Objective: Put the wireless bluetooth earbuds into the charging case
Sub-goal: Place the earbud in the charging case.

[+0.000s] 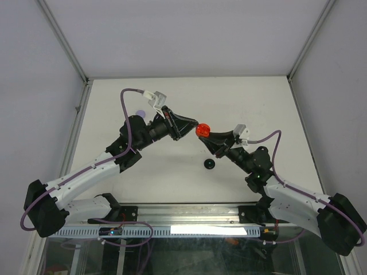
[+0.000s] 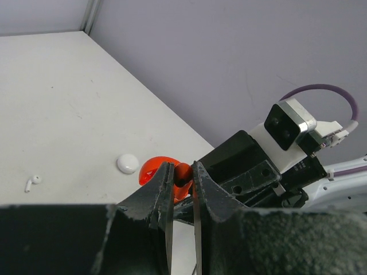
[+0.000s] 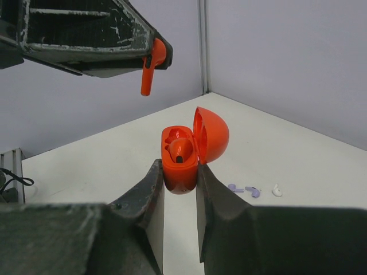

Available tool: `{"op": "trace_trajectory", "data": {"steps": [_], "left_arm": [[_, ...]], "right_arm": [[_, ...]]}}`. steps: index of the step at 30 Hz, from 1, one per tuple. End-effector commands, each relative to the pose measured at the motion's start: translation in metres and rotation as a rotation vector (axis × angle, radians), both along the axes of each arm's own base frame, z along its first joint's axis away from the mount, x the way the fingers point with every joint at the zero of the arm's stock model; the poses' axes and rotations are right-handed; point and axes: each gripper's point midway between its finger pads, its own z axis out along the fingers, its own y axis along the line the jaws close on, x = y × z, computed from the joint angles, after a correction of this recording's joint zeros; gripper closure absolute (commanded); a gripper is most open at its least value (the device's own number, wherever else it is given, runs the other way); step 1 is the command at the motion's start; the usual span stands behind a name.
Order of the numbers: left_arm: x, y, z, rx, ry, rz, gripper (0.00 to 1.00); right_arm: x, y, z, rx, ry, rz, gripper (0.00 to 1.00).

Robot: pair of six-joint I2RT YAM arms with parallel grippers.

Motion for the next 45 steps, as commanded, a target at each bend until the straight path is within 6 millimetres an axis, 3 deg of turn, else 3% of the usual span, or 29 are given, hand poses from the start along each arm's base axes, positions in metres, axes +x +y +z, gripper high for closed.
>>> {"op": "trace_trajectory", "data": {"steps": [1, 13, 32, 41, 45], "left_arm": [[-0.008, -0.007, 0.018, -0.070, -0.043, -0.045, 0.98], [-0.007, -0.021, -0.002, -0.034, -0.022, -0.060, 0.99], [-0.009, -0.013, -0.019, 0.020, 0.015, -0.034, 0.98], [-0.003, -0.007, -0.028, 0.059, 0.027, 0.011, 0.71], [-0.003, -0.005, -0.022, 0.051, 0.015, 0.018, 0.59]], "right_arm": [[-0.007, 0.000, 0.045, 0.106, -0.093, 0.028, 1.00], [-0.011, -0.001, 0.048, 0.119, -0.096, 0.039, 1.00], [-0.011, -0.004, 0.052, 0.139, -0.099, 0.029, 1.00], [-0.013, -0.003, 0.055, 0.146, -0.100, 0.042, 1.00], [-0.014, -0.003, 0.054, 0.143, -0.099, 0.047, 1.00]]}}
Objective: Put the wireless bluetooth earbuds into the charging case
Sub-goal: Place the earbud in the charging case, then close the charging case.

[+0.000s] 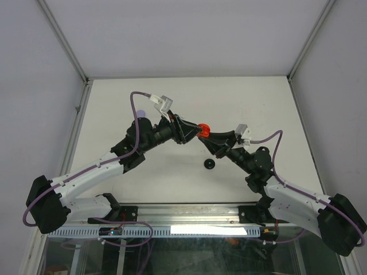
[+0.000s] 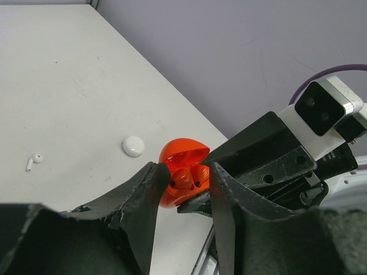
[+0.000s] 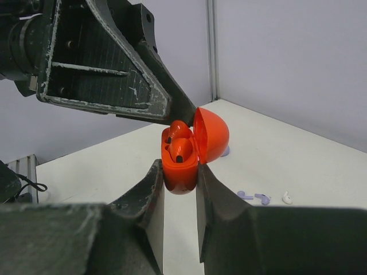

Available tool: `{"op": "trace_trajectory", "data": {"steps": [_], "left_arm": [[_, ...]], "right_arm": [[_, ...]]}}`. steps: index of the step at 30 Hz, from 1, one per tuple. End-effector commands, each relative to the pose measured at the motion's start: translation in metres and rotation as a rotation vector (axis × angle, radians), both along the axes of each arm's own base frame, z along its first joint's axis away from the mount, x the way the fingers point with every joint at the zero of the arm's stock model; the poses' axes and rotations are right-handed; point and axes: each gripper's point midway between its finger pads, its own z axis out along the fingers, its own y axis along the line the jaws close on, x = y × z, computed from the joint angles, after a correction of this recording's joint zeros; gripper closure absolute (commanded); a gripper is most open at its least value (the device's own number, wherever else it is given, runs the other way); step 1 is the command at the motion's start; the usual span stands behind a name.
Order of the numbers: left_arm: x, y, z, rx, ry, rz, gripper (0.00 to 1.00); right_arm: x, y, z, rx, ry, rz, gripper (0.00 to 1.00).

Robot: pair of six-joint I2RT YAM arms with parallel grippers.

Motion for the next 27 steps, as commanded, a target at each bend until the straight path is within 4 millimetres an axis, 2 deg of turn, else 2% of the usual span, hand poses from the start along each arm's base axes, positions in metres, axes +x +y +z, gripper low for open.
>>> {"op": "trace_trajectory", "data": {"steps": [1, 6, 13, 18, 27], "left_arm": [[-0.002, 0.007, 0.011, -0.002, -0.046, 0.026, 0.56], [-0.001, 0.015, 0.023, 0.013, -0.058, 0.053, 0.33], [-0.008, 0.015, 0.029, 0.034, -0.050, -0.013, 0.10], [-0.019, 0.007, 0.032, 0.021, -0.034, -0.116, 0.02], [-0.033, -0.007, 0.022, 0.010, 0.038, -0.299, 0.05]], "right_arm": [[-0.009, -0.004, 0.045, 0.102, -0.100, 0.016, 1.00], [-0.008, -0.003, 0.037, 0.084, -0.084, 0.015, 1.00], [-0.012, 0.000, 0.036, 0.064, -0.085, 0.042, 1.00], [-0.018, 0.009, 0.041, 0.049, -0.086, 0.105, 1.00], [-0.028, 0.020, 0.045, 0.040, -0.084, 0.191, 1.00]]}}
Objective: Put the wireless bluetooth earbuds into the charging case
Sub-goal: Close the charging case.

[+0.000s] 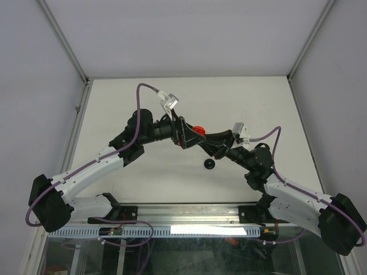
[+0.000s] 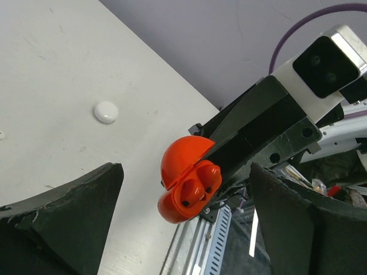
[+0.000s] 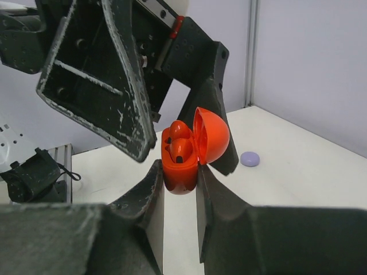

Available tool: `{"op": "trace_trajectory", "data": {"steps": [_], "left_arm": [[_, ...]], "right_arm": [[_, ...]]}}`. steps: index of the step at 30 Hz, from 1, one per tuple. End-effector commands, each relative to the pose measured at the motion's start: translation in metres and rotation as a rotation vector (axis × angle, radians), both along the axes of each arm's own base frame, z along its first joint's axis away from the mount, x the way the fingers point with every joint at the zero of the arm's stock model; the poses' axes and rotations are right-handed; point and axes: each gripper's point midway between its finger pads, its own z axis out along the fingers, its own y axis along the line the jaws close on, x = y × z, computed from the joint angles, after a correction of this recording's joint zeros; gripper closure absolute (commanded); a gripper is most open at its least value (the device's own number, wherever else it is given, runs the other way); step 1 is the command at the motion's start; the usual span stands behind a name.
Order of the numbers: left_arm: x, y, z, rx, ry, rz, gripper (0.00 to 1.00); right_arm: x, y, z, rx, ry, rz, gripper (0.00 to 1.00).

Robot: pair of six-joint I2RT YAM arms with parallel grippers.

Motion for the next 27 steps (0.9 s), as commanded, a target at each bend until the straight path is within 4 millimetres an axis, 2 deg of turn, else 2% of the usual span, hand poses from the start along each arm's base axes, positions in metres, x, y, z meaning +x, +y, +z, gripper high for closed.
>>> {"op": "trace_trajectory", "data": {"steps": [1, 12, 27], "left_arm": [[-0.017, -0.007, 0.025, -0.076, -0.009, -0.135, 0.07], [-0.031, 0.009, 0.046, -0.197, -0.027, -0.262, 0.19], [-0.044, 0.014, 0.049, -0.206, -0.012, -0.341, 0.20]], "right_arm": [[-0.010, 0.006, 0.027, 0.043, -0.050, 0.065, 1.00], [-0.016, 0.017, 0.004, -0.016, 0.027, 0.143, 1.00], [-0.012, 0.016, -0.021, -0.078, 0.119, 0.121, 1.00]]}}
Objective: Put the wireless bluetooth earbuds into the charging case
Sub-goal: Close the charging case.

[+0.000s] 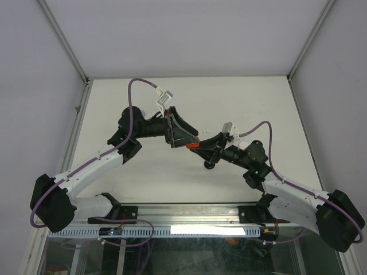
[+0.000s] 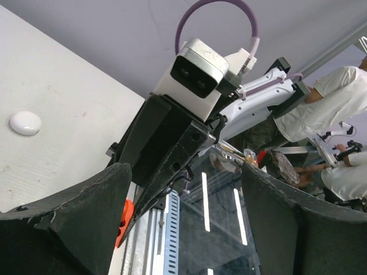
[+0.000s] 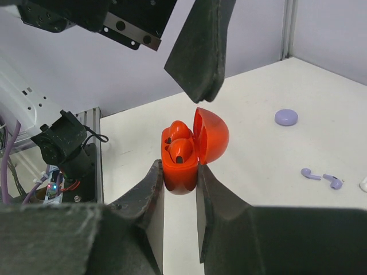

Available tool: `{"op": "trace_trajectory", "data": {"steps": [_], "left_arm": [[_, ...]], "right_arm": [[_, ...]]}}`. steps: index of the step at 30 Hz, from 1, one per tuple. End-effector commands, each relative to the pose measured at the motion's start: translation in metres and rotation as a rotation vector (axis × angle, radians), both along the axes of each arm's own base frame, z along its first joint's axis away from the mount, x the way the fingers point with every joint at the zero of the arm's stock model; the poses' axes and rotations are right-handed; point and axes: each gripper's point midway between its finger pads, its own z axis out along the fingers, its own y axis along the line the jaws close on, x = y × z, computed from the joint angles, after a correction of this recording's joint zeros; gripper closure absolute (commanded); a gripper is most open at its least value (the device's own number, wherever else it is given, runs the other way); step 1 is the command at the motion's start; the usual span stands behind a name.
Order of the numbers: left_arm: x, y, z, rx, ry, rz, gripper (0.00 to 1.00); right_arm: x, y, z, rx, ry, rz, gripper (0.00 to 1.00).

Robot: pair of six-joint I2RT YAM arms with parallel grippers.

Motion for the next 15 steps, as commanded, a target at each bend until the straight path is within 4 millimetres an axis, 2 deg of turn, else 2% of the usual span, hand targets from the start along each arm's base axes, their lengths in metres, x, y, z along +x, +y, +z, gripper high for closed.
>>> {"op": "trace_trajectory", "data": {"steps": [1, 3, 10, 12, 15], "left_arm": [[-0.012, 0.007, 0.020, -0.048, -0.060, -0.036, 0.20], [-0.008, 0.008, 0.016, -0.033, -0.052, -0.004, 0.19], [0.038, 0.012, -0.017, 0.114, 0.041, 0.234, 0.11], [0.043, 0.012, -0.026, 0.149, 0.063, 0.255, 0.11], [0.036, 0.007, -0.032, 0.162, 0.086, 0.193, 0.13]], "right_arm": [[0.002, -0.001, 0.015, 0.029, -0.008, -0.014, 1.00], [0.001, -0.001, 0.015, 0.029, -0.010, -0.012, 1.00], [-0.004, -0.004, 0.028, 0.062, -0.052, -0.004, 1.00], [-0.004, -0.006, 0.032, 0.075, -0.064, -0.012, 1.00], [-0.002, -0.006, 0.033, 0.082, -0.069, -0.022, 1.00]]}}
